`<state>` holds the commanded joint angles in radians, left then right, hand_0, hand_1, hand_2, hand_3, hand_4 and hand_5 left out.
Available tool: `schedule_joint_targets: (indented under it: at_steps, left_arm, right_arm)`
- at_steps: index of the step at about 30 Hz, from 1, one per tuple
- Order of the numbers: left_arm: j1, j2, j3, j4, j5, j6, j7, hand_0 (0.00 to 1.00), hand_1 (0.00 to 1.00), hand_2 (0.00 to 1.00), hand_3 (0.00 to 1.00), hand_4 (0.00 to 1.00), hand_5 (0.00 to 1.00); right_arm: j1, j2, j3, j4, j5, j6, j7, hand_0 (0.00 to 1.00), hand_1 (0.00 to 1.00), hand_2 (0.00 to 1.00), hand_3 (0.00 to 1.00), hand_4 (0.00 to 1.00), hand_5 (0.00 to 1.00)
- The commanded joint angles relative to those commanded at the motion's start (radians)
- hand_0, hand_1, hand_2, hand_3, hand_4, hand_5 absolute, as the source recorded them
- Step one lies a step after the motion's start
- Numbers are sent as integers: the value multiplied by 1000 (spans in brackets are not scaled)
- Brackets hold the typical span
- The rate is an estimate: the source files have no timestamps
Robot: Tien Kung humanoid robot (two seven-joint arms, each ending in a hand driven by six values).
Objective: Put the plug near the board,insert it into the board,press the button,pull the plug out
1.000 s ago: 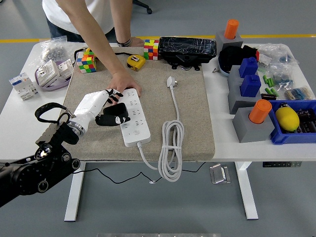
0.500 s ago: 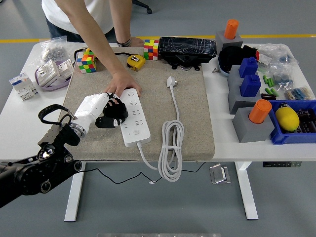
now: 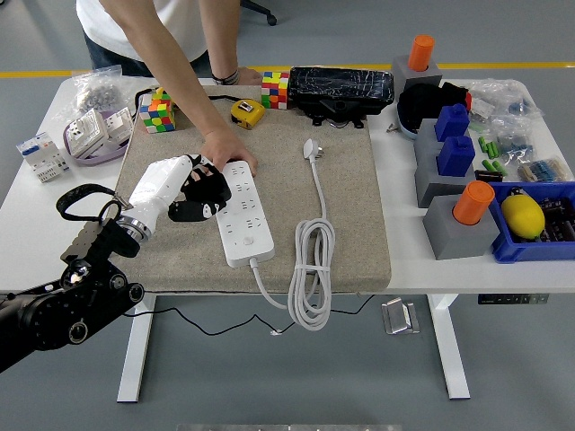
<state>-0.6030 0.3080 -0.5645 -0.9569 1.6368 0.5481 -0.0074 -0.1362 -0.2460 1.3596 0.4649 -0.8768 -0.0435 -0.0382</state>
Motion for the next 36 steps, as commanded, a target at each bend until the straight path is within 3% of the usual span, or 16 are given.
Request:
schedule_joint_targets:
  at_steps: [10,16,17,22,23,28,29,34,36]
  left_arm:
    - [-7,24,-12,103,-26,13,-17,307,382,384,539,681,2]
    - [-3,24,-11,132,-43,2,-16,330,414,419,548,677,2]
    - [-4,23,-11,134,-44,-2,-13,420,504,547,576,752,3]
    - [-5,22,-3,141,-50,-23,-2,420,504,547,576,752,3]
    - [-5,22,-2,140,-50,-26,-1,549,623,597,615,913,124]
    - [-4,25,-1,136,-34,-42,16,549,623,597,615,913,124]
    - [-4,26,-2,134,-31,-41,17,620,705,713,746,998,218]
    - [1,32,-9,127,-21,-51,26,620,705,713,746,998,218]
    - [13,35,-29,114,-18,-45,17,619,718,725,755,998,275]
  right_arm:
    - [3,8,9,0,0,0,0,611,678,643,562,972,582]
    - [3,8,9,0,0,0,-1,612,678,643,562,972,582]
    - [4,7,9,1,0,0,-1,611,678,643,562,972,582]
    - [8,6,10,3,0,1,-1,611,678,643,562,972,582]
    - [9,6,10,4,0,0,-1,611,679,643,562,972,582]
    - [10,1,6,6,0,1,-1,611,679,643,562,972,582]
    - [11,0,6,6,0,1,-1,612,677,643,562,972,582]
    - [12,-5,0,6,1,1,-1,612,677,643,562,972,582]
    - [13,-7,-3,8,1,1,-1,611,678,643,562,972,582]
